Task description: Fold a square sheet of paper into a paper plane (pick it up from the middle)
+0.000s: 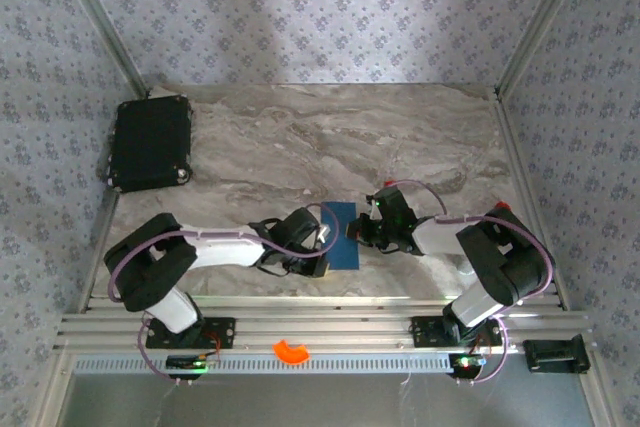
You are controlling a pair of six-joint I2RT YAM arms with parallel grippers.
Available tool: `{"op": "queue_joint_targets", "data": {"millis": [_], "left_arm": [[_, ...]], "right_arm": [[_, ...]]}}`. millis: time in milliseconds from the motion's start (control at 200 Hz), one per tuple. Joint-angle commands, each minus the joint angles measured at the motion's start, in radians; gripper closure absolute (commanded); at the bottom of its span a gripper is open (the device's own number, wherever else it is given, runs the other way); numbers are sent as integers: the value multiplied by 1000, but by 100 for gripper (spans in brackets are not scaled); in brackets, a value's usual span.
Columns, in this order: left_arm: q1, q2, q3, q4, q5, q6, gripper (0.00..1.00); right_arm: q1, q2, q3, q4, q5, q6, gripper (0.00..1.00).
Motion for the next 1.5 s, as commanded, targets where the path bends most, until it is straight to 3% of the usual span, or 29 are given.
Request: {"op": "queue_joint_targets", "data": {"millis": [0, 320, 610, 700, 840, 949, 1074, 1269, 1494], "left_arm": [[-17, -15, -11, -210, -88, 39, 94], [0, -327, -61, -230, -171, -9, 93], [238, -520, -231, -107, -68, -156, 91], [323, -543, -262, -43, 8, -191, 89], [441, -497, -238, 26, 132, -222, 88], [486, -420, -177, 82, 205, -233, 85], [500, -280, -73, 129, 265, -227, 85], [502, -73, 57, 183, 303, -229, 86], [502, 69, 119, 227, 305, -239, 88]], "right_arm": [[0, 48, -18, -183, 80, -32, 98], [16, 55, 55, -218, 65, -89, 97], [98, 135, 212, -271, 74, -113, 97], [111, 154, 243, -246, 67, -83, 96], [129, 134, 269, -171, 26, -1, 92], [151, 38, 286, -247, 85, -17, 84], [141, -106, 220, -320, 175, -17, 78], [75, -289, 30, -293, 140, 58, 66], [48, -318, -34, -303, 71, 112, 61]]}}
